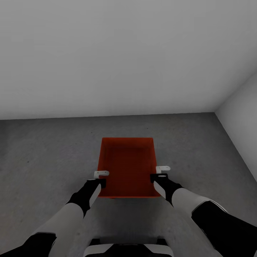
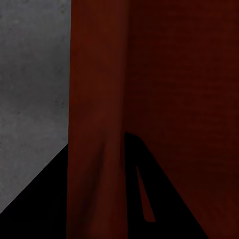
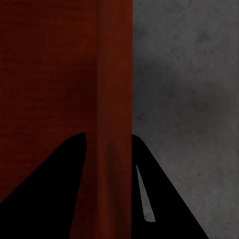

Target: Move the two storage containers from the living room to the garage. In the garage, place one container on the floor and stack the other container on top of it (either order is fine).

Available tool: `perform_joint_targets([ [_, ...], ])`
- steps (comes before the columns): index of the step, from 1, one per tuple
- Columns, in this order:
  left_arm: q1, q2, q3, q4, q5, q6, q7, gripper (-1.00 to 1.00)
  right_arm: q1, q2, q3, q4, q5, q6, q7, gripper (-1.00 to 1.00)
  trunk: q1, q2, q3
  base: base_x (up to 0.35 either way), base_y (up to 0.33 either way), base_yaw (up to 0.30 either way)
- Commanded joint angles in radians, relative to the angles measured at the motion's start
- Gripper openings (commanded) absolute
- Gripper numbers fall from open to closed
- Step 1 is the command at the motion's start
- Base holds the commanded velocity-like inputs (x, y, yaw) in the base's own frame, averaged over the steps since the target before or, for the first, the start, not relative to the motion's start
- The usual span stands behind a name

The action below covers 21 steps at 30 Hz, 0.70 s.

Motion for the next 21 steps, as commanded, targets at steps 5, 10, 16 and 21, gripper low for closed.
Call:
perform_joint_targets([
  [5, -0.001, -0.01, 0.007, -0.019, 0.025, 0.002, -0.004, -1.0, 0.001, 0.0, 0.047, -0.001, -0.009, 0.007, -0.005, -1.0, 0.0, -0.001, -0.001, 0.0, 0.0, 0.0],
  [10, -0.001, -0.01, 0.007, -0.019, 0.025, 0.002, -0.003, -1.0, 0.001, -0.001, 0.047, -0.001, -0.009, 0.008, -0.005, -1.0, 0.0, -0.001, -0.001, 0.0, 0.0, 0.0],
  [16, -0.001, -0.01, 0.007, -0.02, 0.025, 0.002, -0.004, -1.0, 0.001, 0.0, 0.047, -0.001, -0.009, 0.007, -0.005, -1.0, 0.0, -0.001, -0.001, 0.0, 0.0, 0.0],
  [21, -0.001, -0.01, 0.007, -0.02, 0.025, 0.002, -0.004, -1.0, 0.001, -0.001, 0.047, -0.001, -0.009, 0.007, -0.005, -1.0, 0.0, -0.001, -0.001, 0.0, 0.0, 0.0],
])
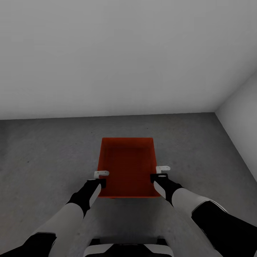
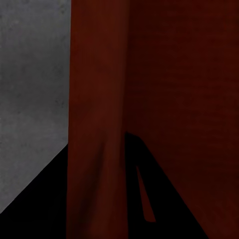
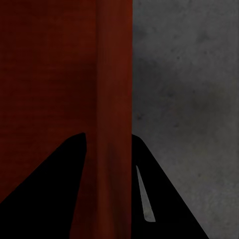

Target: Move the two storage containers from the living room to the garage. In the garage, place one container on the floor and stack the other container on top of it (either order is fine).

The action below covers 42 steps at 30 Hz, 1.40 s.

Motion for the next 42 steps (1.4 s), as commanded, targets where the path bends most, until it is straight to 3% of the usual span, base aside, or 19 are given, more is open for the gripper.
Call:
perform_joint_targets([
  [1, -0.001, -0.01, 0.007, -0.02, 0.025, 0.002, -0.004, -1.0, 0.001, 0.0, 0.046, -0.001, -0.007, 0.007, -0.005, -1.0, 0.0, -0.001, -0.001, 0.0, 0.0, 0.0],
  [20, -0.001, -0.011, 0.006, -0.019, 0.026, 0.002, -0.005, -1.0, 0.001, -0.002, 0.045, -0.001, -0.007, 0.007, -0.005, -1.0, 0.0, -0.001, -0.001, 0.0, 0.0, 0.0],
  [42, -0.001, -0.01, 0.007, -0.019, 0.026, 0.002, -0.005, -1.0, 0.001, -0.001, 0.046, -0.001, -0.008, 0.007, -0.005, -1.0, 0.077, -0.141, -0.064, 0.0, 0.0, 0.0],
])
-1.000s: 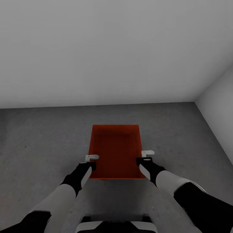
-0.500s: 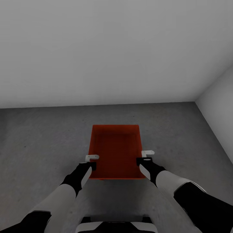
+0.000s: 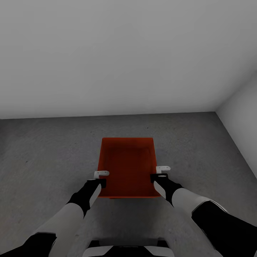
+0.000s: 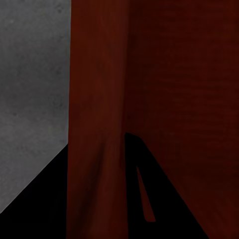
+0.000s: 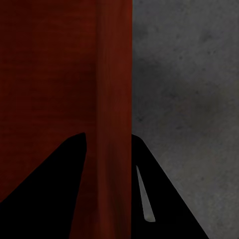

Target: Move the two storage containers from the living room to the garage. In the garage, place one container on the floor and stack the other container on top of it (either order is fine).

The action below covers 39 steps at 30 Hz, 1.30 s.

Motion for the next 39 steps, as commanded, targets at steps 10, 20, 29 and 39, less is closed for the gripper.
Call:
perform_joint_targets([
  [10, -0.001, -0.01, 0.008, -0.019, 0.025, 0.002, -0.007, -1.0, 0.001, 0.0, 0.043, -0.001, -0.004, 0.007, -0.005, -1.0, 0.0, -0.001, -0.009, 0.0, 0.0, 0.0],
  [20, -0.001, -0.009, 0.008, -0.019, 0.025, 0.002, -0.007, -1.0, 0.001, 0.001, 0.043, -0.001, -0.004, 0.007, -0.005, -1.0, 0.0, -0.001, -0.011, 0.0, 0.0, 0.0],
  [29, -0.001, -0.009, 0.008, -0.019, 0.025, 0.002, -0.007, -1.0, 0.001, 0.001, 0.043, -0.001, -0.004, 0.007, -0.005, -1.0, 0.0, -0.001, -0.018, 0.0, 0.0, 0.0],
  [39, -0.001, -0.009, 0.007, -0.019, 0.025, 0.002, -0.007, -1.0, 0.001, 0.001, 0.043, -0.001, -0.004, 0.008, -0.005, -1.0, 0.0, -0.001, -0.028, 0.0, 0.0, 0.0],
])
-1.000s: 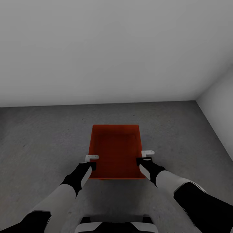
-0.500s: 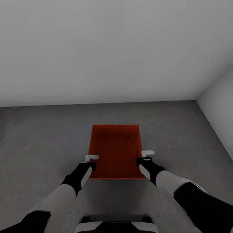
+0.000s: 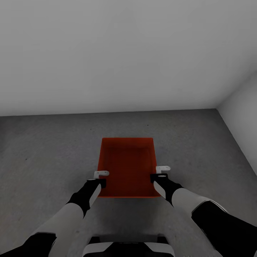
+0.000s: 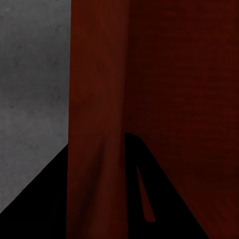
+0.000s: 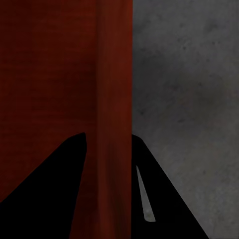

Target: Move the two storage containers from the living room to the garage. In the garage, place one container on the floor and stack the other container on top of it (either order is fine).

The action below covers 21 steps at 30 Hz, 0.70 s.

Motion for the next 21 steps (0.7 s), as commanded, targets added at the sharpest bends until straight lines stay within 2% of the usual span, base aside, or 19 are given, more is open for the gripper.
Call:
perform_joint_targets([
  [1, -0.001, -0.011, 0.007, -0.02, 0.025, 0.001, -0.005, -1.0, 0.001, 0.0, 0.046, -0.001, -0.009, 0.007, -0.005, -1.0, 0.0, -0.001, -0.001, 0.0, 0.0, 0.0],
  [21, -0.001, -0.011, 0.007, -0.02, 0.025, 0.001, -0.005, -1.0, 0.001, 0.0, 0.046, -0.001, -0.009, 0.006, -0.005, -1.0, 0.004, -0.008, -0.01, 0.0, 0.0, 0.0],
])
